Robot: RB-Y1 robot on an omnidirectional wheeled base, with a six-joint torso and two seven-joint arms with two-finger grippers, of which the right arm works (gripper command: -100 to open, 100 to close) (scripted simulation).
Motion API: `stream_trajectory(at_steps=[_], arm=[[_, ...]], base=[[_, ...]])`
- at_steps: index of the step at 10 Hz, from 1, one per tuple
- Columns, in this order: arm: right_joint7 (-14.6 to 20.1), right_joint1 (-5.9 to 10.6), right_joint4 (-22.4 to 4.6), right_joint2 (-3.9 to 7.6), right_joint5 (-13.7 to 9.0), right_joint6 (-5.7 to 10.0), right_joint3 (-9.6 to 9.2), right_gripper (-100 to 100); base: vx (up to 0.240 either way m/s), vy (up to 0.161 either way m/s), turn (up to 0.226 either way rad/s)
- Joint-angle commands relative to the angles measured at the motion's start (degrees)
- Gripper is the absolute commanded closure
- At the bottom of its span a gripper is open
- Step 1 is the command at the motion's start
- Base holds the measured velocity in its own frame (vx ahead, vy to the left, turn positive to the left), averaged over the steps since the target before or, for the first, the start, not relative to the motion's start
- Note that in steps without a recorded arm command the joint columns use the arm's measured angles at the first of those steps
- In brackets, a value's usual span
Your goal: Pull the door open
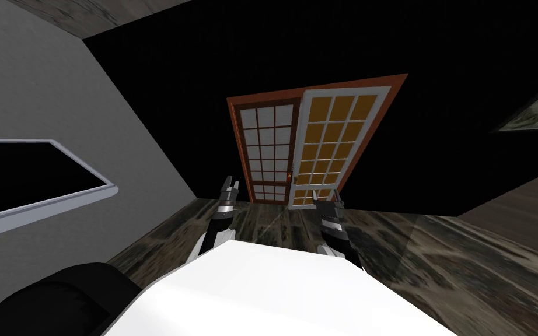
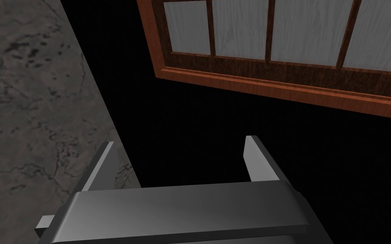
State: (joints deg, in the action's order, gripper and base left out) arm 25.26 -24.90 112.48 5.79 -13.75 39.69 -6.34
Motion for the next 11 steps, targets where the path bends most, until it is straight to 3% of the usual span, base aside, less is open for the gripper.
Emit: stream_trajectory(at_steps=[1,11], arm=[[2.3,0.18,-2.1,0.8,-1.5,0.58,-0.36,-100],[15.6,3.12,-17.6,5.07,-10.7,4.24,-3.02,-100]], base=[[0.091,-0.031,0.094],[0.098,-0.021,0.106]])
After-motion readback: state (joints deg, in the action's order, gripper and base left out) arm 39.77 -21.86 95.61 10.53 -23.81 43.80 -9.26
